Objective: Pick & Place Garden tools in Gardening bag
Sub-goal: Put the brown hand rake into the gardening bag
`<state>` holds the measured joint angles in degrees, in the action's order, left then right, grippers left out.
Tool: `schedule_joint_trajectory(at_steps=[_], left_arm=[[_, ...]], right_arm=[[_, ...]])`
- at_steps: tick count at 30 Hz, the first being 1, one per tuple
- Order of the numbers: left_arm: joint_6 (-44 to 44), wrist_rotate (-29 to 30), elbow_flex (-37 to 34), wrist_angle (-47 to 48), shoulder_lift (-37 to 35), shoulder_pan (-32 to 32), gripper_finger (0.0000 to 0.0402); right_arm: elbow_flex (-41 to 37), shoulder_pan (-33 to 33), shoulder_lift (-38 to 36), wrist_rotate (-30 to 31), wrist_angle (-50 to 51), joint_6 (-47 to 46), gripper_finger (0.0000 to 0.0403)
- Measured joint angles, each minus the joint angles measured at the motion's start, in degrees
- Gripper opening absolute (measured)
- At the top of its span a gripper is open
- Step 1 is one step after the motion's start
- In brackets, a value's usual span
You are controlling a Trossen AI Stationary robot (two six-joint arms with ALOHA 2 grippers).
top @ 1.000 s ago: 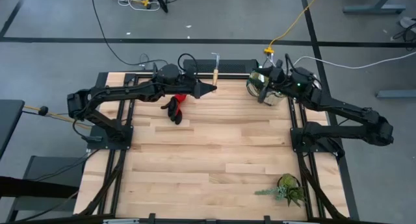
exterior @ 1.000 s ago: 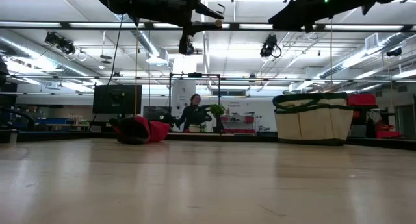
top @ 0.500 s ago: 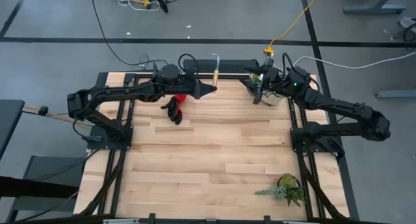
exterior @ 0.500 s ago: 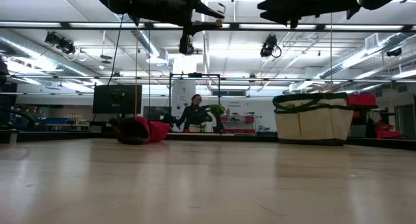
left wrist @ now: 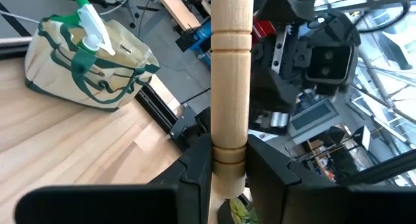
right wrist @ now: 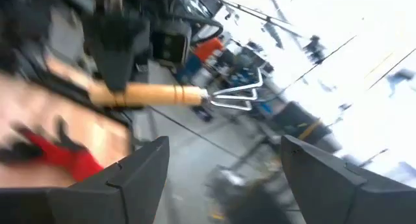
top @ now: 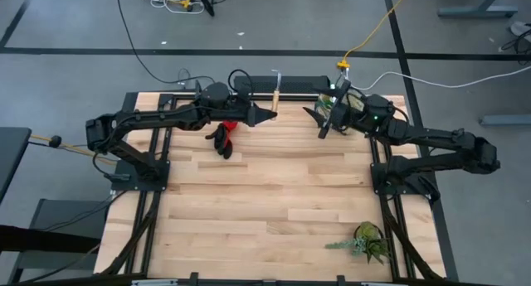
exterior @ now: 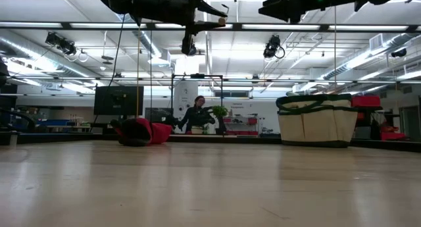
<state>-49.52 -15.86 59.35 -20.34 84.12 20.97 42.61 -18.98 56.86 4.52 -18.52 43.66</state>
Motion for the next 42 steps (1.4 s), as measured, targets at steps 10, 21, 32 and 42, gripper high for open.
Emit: schedule_joint_trajectory(at_steps=[10, 21, 32, 42], left_arm=[[-2.3, -0.5, 0.0, 0.0, 0.0, -1.0, 0.0084], [-3.9, -2.0, 0.0, -0.4, 0.0, -3.1, 0.0085], [-3.9, -2.7, 0.0, -0.4, 0.0, -4.3, 0.0085], [-4.3, -3.2, 0.0, -0.4, 0.0, -4.9, 0.0085]], right_arm=[[0.0, 4.2, 2.0, 7.2, -0.1, 20.6, 0.0298], [0.0, 9.8, 9.6, 12.6, -7.0, 52.9, 0.0297], [0.0, 13.5, 14.8, 14.0, -15.8, 67.8, 0.0297], [0.0, 13.6, 16.2, 13.9, -16.8, 71.3, 0.0297]])
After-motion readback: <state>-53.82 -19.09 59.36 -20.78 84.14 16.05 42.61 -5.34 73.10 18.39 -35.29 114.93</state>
